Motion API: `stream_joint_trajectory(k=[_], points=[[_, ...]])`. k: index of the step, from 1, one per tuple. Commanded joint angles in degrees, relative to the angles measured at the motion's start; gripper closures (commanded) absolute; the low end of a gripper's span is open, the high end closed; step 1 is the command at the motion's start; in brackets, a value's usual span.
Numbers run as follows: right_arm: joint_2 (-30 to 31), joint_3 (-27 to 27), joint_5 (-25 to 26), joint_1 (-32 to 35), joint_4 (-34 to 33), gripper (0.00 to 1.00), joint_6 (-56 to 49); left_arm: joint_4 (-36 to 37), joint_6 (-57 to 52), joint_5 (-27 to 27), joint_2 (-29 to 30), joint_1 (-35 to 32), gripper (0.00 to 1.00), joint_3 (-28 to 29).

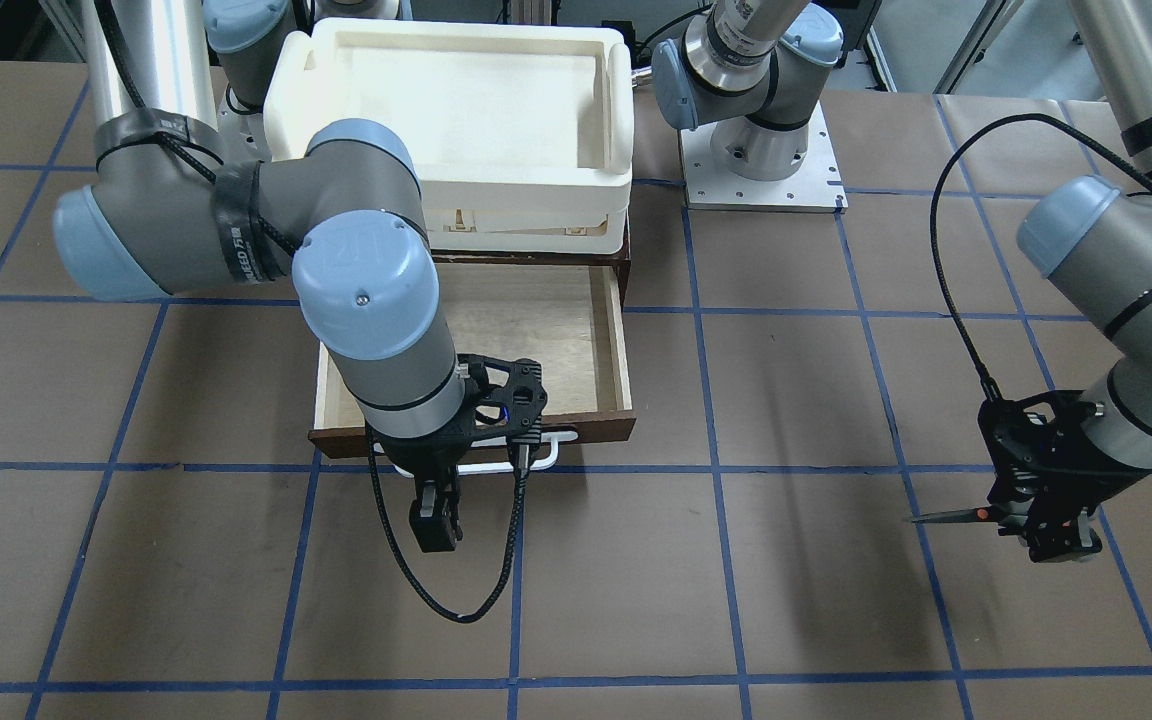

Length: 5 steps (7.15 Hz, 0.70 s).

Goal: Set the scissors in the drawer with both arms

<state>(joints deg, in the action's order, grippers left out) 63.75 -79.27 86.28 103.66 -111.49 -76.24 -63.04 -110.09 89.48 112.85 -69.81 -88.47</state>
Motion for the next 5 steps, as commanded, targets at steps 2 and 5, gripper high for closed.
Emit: stream_joint_trajectory(k=[2,5], points=[[7.68,-0.27,0.64,-2.66,8.29,0.0,2.24,-0.85,4.87,0.0,-1.31,-5.32,1.0,0.41],[14.98,-1.06,0.55,-7.41,18.45,0.0,8.51,-1.12,15.23,-0.79,-2.45,-14.09,1.0,0.58]])
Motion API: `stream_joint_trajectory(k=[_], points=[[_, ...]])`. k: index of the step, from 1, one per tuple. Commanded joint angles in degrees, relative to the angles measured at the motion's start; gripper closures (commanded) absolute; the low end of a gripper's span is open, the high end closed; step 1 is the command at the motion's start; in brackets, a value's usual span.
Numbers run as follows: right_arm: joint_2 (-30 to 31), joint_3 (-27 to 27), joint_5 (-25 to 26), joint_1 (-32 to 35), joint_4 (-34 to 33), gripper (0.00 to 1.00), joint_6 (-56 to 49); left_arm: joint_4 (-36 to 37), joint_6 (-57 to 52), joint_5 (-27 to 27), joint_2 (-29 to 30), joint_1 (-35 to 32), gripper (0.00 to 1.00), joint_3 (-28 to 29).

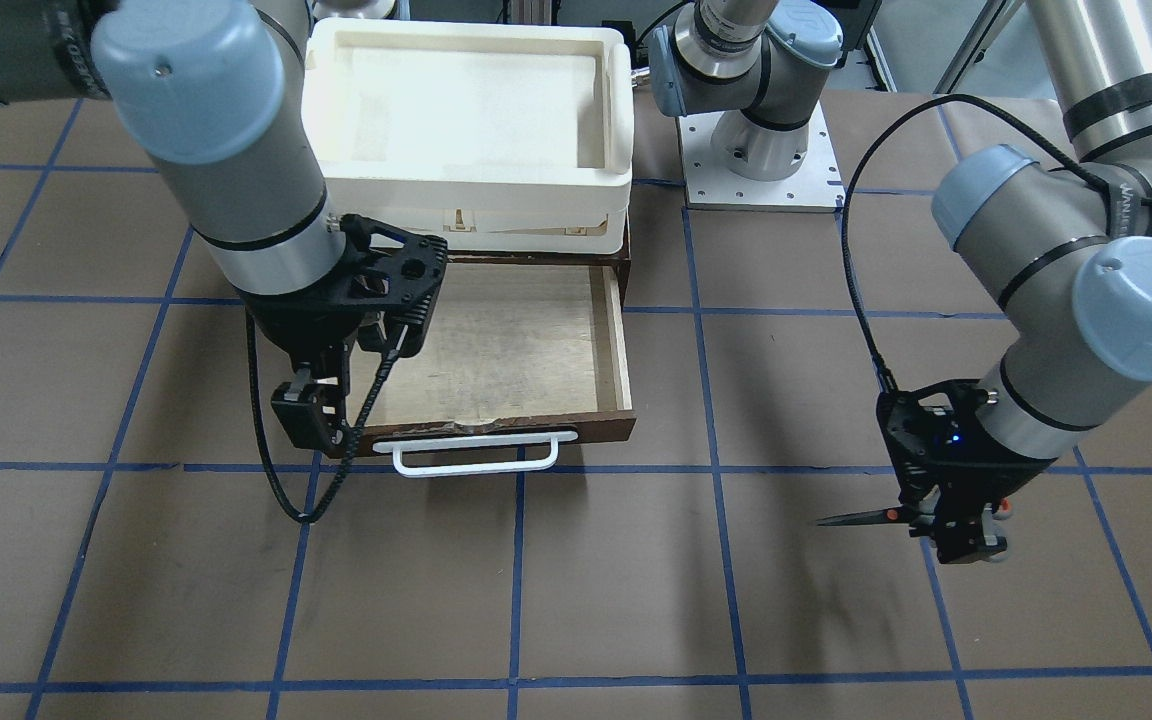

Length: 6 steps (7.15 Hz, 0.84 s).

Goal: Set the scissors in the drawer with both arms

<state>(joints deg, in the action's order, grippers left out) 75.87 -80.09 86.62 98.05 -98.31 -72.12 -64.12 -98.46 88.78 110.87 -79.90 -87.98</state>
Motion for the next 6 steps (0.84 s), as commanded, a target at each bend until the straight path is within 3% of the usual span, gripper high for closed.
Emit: stream_joint_trajectory(k=[1,6], points=[[4.27,-0.24,0.39,-2.68,6.8,0.0,9.32,-0.13,6.76,-0.1,-1.26,-6.91,1.0,0.27],[7.88,-0.86,0.48,-4.45,6.99,0.0,37.69,-0.13,22.85,-2.48,-2.68,-20.79,1.0,0.27]])
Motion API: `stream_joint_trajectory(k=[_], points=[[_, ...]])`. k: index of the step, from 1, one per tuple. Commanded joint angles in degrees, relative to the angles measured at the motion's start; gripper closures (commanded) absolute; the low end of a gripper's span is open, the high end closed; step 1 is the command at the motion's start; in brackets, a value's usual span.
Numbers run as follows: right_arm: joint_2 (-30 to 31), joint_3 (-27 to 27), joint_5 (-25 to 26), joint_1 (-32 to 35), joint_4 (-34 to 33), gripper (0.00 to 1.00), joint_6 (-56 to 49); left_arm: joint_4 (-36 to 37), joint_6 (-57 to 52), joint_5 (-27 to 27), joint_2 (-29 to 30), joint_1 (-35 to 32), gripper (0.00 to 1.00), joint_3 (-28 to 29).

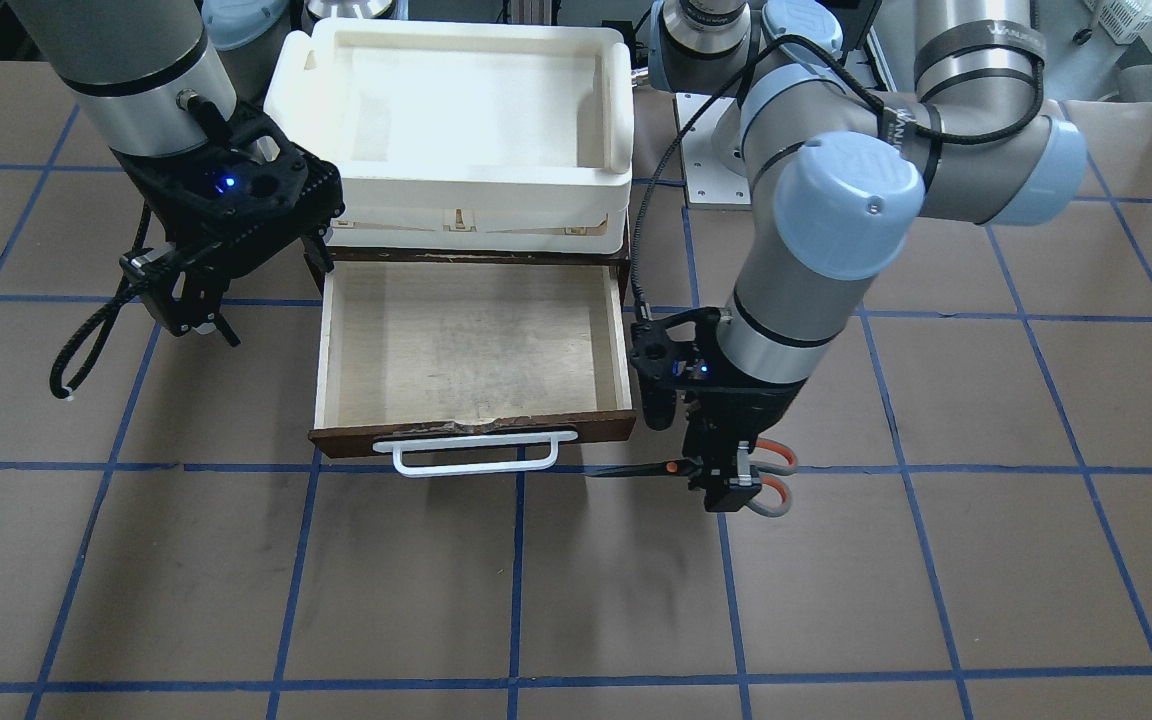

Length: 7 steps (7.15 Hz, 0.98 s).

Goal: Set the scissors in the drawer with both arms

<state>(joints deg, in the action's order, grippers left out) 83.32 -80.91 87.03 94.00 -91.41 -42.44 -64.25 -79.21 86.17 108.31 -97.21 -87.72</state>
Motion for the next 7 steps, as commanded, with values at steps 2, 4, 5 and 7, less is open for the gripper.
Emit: stream_joint_trajectory(k=[2,4,5,7], points=[[1.84,-0.12,0.07,-0.39,0.09,0.0,20.42,-1.13,7.72,0.75,0.23,-8.24,1.0,-0.26],[2.81,-0.12,0.07,-0.57,0.61,0.0,26.07,-5.51,12.12,0.84,0.06,-10.8,1.0,-0.26],[3.25,-0.3,0.07,-1.44,1.75,0.0,28.09,-7.1,15.89,0.93,0.06,-12.2,1.0,-0.26],[5.01,-1.44,0.07,-2.32,1.58,0.0,33.8,-7.47,19.34,0.93,0.14,-15.63,1.0,-0.26]])
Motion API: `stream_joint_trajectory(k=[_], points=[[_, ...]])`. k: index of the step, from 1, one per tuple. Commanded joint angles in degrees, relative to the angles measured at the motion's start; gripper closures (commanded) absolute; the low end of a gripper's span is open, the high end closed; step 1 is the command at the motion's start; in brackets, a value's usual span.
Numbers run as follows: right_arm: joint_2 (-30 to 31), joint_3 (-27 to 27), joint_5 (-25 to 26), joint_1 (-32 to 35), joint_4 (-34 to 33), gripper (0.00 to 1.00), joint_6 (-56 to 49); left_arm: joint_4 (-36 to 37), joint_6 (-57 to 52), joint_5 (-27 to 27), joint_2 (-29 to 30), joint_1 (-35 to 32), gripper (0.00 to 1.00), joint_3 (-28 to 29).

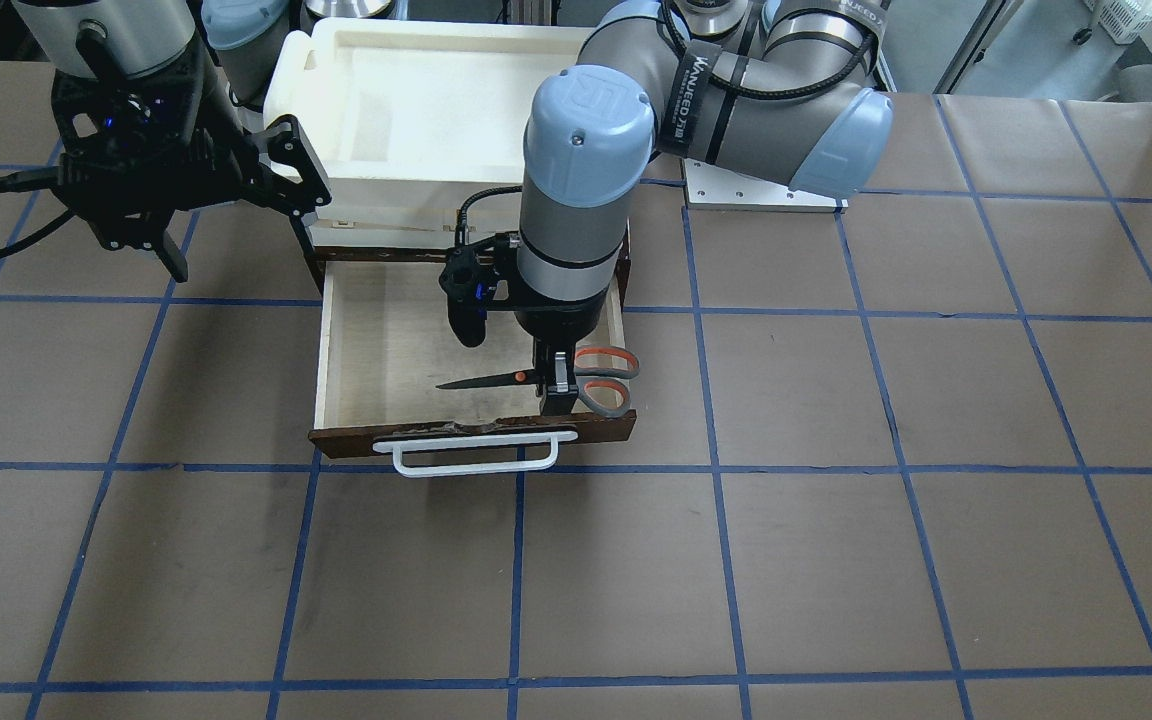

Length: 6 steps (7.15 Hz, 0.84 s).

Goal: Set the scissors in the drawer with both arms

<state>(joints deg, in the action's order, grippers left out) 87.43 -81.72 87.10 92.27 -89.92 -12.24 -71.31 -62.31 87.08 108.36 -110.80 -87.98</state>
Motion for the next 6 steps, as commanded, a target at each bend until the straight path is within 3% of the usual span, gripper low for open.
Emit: stream_joint_trajectory(k=[1,3,4,5,6], points=[[1.25,-1.24,-0.09,-1.03,0.01,0.0,4.15,-0.41,3.41,0.02,0.27,-3.01,1.0,-0.61],[1.86,-2.48,-0.09,-1.39,-0.51,0.0,3.54,-0.41,3.94,-0.07,0.45,-3.98,1.0,-0.79],[1.78,-2.48,-0.09,-1.56,-0.52,0.0,3.28,-0.32,6.12,-0.07,0.62,-4.68,0.9,-0.79],[1.86,-2.48,-0.09,-1.83,-0.43,0.0,3.19,-0.32,6.23,-0.24,0.71,-4.69,0.3,-0.79],[1.86,-2.57,-0.26,-2.18,-0.34,0.0,3.19,-0.41,6.23,-0.07,0.36,-4.69,0.27,-0.79]])
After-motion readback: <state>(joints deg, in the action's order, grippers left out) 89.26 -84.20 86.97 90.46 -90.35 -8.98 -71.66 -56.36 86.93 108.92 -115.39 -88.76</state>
